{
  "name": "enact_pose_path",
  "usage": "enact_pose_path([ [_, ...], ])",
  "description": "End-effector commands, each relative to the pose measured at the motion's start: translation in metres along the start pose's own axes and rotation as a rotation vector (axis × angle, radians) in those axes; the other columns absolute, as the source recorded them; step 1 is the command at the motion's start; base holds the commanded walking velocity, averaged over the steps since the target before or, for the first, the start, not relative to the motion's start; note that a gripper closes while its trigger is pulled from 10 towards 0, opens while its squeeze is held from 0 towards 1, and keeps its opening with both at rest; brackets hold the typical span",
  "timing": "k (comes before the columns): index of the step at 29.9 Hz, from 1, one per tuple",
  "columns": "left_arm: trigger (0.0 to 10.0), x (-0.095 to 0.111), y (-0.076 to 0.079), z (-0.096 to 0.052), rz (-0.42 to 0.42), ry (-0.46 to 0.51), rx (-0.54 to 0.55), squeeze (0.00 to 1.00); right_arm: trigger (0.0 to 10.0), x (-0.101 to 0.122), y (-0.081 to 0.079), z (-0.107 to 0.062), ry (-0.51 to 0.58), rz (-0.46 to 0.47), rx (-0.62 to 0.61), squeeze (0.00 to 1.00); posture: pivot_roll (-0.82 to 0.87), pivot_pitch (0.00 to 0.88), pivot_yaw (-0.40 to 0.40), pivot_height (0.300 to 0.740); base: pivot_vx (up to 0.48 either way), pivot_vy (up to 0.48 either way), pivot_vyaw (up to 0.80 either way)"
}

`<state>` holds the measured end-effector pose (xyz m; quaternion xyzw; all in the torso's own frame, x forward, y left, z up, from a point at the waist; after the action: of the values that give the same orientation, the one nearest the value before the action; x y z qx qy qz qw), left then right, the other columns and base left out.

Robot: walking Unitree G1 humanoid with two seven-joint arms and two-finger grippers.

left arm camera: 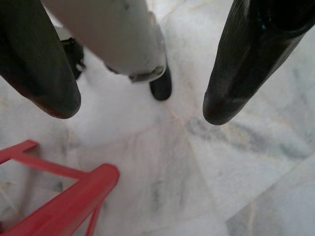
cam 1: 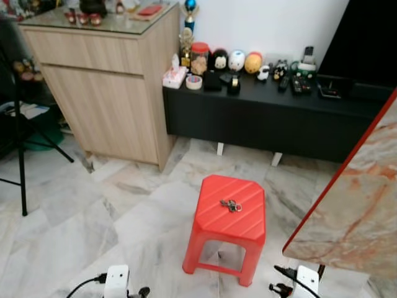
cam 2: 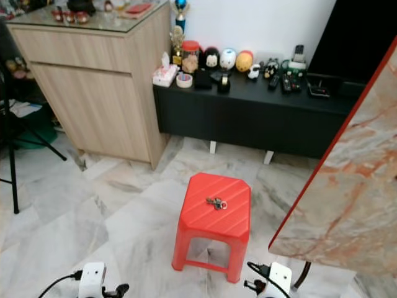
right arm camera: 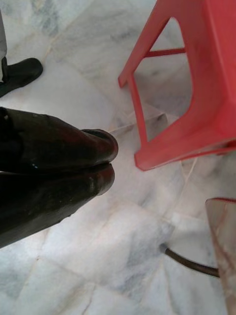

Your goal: Hang keys on a hook

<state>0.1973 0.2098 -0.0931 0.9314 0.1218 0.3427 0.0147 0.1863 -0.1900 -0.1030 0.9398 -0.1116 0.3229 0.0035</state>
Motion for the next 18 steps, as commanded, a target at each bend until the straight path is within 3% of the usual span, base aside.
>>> enact_pose_path([
  [1,10.0,-0.0057,-0.0038,-0.0017,0.022,-0.017,0.013,0.0,10.0,0.0018,0.0015,0.0002,0.008,0.014,-0.009,0.0,-0.03,0.0,-0.049,0.74,0.0,0.0,0.0],
  [10,10.0,-0.0007,-0.0048,-0.0009,0.026,0.0,0.017,0.0,10.0,0.0053,-0.001,0.0006,0.031,0.041,0.004,0.0,-0.03,0.0,-0.048,0.74,0.0,-0.39,0.0],
  [14,10.0,0.0005,-0.0032,-0.0005,0.029,0.006,0.014,0.0,10.0,0.0056,-0.0016,0.0008,0.03,0.044,0.004,0.0,-0.03,0.0,-0.048,0.74,0.0,-0.405,-0.8],
  [18,10.0,0.001,-0.0021,-0.0003,0.028,0.008,0.012,0.0,10.0,0.0062,-0.0018,0.0009,0.033,0.043,0.003,0.0,-0.03,0.0,-0.049,0.74,0.0,-0.407,0.0],
])
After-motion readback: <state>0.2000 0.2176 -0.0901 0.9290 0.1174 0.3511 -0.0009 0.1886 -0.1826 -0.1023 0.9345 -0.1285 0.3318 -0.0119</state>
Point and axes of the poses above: a point about 5 cm out from each wrist's last joint towards the gripper, its own z axis pointing out of the wrist towards the gripper, its own x axis along the axis of the wrist's last joint, y = z × x, the point moved 2 cm from there along z, pointing out of the wrist towards the gripper, and after that the axes turned 11 degrees about -z, right-handed, at the moved point
